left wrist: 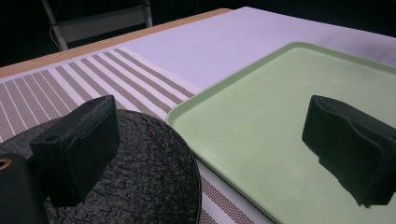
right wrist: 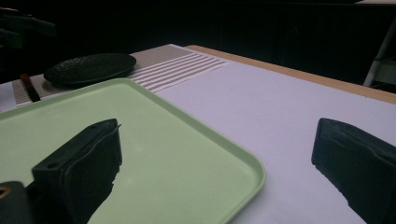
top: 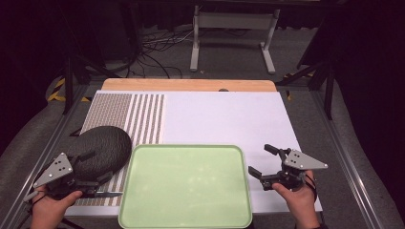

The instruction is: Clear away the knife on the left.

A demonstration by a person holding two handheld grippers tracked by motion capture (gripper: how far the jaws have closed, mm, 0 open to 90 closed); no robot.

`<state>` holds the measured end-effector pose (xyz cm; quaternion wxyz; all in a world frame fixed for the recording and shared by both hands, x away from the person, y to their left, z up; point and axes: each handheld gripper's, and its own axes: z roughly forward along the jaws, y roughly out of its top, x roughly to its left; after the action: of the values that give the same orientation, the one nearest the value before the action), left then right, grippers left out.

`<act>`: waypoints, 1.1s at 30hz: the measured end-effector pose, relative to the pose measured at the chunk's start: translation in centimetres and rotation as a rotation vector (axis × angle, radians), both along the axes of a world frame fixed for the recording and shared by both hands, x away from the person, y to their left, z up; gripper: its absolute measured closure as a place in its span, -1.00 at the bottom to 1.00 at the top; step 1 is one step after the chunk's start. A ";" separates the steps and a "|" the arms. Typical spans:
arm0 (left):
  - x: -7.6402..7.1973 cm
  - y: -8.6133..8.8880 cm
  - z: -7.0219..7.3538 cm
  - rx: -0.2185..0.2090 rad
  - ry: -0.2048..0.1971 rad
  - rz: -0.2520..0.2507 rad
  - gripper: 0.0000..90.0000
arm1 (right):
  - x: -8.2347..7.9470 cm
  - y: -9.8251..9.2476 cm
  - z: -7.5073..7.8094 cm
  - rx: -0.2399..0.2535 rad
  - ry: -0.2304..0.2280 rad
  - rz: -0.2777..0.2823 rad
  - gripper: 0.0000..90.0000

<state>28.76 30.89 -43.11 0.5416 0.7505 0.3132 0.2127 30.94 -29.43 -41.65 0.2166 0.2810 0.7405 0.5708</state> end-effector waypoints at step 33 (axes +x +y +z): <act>0.5 0.3 2.2 0.224 0.049 -0.035 -0.88 | 0.2 -0.2 -0.1 0.023 0.014 0.008 -0.96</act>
<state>29.24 31.15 -40.91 0.4503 0.8166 0.2876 0.2184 31.14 -29.60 -41.78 0.2061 0.2844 0.7363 0.5784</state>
